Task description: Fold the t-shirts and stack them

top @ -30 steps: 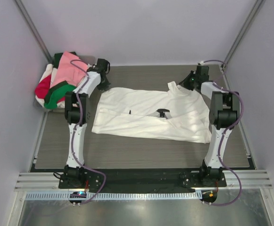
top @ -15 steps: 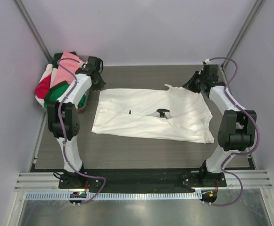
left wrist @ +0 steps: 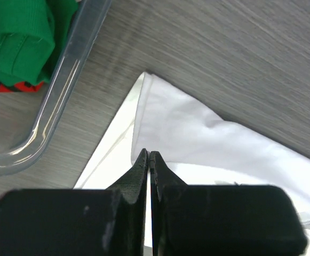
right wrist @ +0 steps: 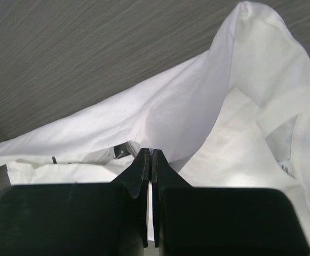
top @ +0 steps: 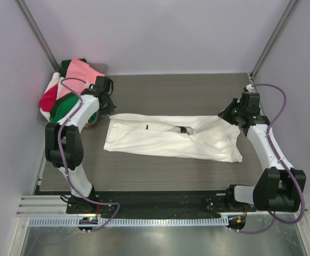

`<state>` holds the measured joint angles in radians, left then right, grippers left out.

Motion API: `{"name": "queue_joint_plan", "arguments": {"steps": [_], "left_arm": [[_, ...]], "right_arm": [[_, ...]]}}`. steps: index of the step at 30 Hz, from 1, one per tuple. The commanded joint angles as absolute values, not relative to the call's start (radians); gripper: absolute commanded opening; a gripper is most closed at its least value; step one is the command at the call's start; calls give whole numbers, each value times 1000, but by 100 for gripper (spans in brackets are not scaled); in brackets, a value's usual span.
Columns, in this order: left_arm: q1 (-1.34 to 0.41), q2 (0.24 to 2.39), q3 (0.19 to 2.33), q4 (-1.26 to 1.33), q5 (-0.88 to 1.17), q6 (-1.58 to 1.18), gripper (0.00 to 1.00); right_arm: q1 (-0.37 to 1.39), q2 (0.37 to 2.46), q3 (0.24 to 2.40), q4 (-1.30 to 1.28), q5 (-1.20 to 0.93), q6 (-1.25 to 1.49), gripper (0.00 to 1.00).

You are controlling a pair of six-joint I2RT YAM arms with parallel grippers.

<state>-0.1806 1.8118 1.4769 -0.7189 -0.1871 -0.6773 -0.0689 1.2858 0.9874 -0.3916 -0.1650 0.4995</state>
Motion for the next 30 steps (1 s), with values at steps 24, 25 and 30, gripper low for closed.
{"name": "queue_joint_plan", "arguments": {"steps": [24, 25, 30], "left_arm": [[-147, 1706, 1224, -581, -222, -687, 0], [-147, 1707, 1220, -580, -224, -692, 1], [-147, 1700, 1178, -584, -252, -721, 25]], "right_arm": [[-153, 908, 615, -512, 137, 759, 1], [-155, 907, 603, -512, 140, 768, 1], [-176, 922, 534, -506, 140, 808, 36]]}}
